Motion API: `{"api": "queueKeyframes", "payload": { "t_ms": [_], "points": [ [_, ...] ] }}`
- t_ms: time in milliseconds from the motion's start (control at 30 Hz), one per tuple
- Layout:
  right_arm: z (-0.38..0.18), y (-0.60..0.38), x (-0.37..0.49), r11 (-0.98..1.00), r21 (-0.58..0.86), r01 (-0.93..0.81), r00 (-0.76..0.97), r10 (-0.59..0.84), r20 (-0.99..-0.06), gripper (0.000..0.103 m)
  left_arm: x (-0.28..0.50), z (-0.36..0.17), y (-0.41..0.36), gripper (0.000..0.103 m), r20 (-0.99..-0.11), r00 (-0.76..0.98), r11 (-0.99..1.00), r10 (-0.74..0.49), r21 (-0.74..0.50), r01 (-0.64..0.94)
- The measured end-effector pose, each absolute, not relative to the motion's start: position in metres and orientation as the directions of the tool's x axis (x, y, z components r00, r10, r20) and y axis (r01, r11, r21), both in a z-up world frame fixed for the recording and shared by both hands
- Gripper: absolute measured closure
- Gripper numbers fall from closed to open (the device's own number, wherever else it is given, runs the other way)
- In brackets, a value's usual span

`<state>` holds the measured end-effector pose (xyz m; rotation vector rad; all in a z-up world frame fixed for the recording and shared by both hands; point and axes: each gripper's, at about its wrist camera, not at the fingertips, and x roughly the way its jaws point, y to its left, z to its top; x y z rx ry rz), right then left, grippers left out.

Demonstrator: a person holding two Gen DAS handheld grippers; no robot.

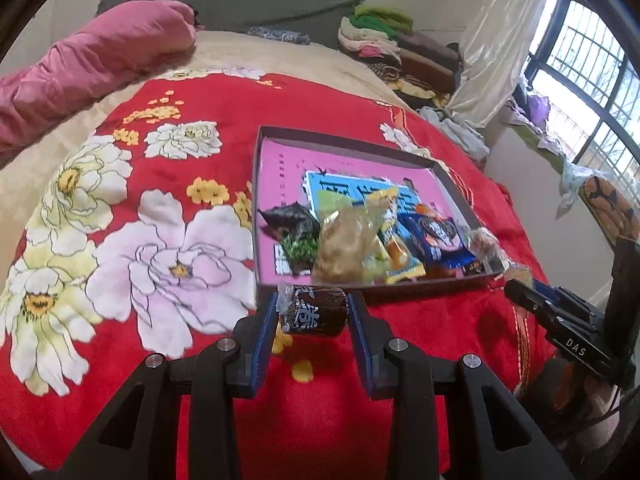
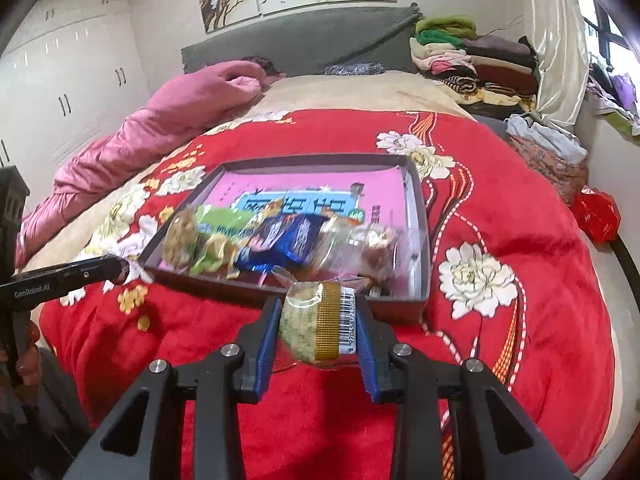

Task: Organize snacks
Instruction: 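Grasp the dark candy with the left tool while the right tool grasps the barcoded biscuit packet, then lower the candy into the tray with the left tool while the right tool lowers the biscuit packet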

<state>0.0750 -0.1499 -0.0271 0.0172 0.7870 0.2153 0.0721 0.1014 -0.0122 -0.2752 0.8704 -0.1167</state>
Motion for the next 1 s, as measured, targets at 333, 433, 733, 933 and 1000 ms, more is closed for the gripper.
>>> {"api": "queueKeyframes", "payload": {
  "t_ms": [333, 433, 733, 933, 1000],
  "points": [
    [-0.035, -0.159, 0.104, 0.981, 0.123, -0.149, 0.69, 0.192, -0.698, 0.067, 0.105, -0.019, 0.101, 0.067, -0.75, 0.641, 0.97, -0.164, -0.24, -0.034],
    [-0.038, -0.159, 0.109, 0.981, 0.124, -0.148, 0.689, 0.193, -0.699, 0.067, 0.112, -0.02, 0.097, 0.067, -0.75, 0.646, 0.977, -0.141, -0.21, -0.03],
    [-0.044, -0.15, 0.123, 0.98, 0.113, -0.163, 0.688, 0.196, -0.699, 0.067, 0.126, -0.027, 0.089, 0.067, -0.757, 0.639, 0.982, -0.138, -0.188, -0.01],
    [-0.049, -0.147, 0.134, 0.982, 0.116, -0.15, 0.694, 0.188, -0.694, 0.067, 0.129, -0.032, 0.089, 0.067, -0.763, 0.631, 0.981, -0.144, -0.196, -0.014],
    [-0.05, -0.145, 0.136, 0.982, 0.117, -0.146, 0.697, 0.186, -0.692, 0.067, 0.131, -0.033, 0.089, 0.067, -0.765, 0.627, 0.98, -0.146, -0.198, -0.013]
  ]
}}
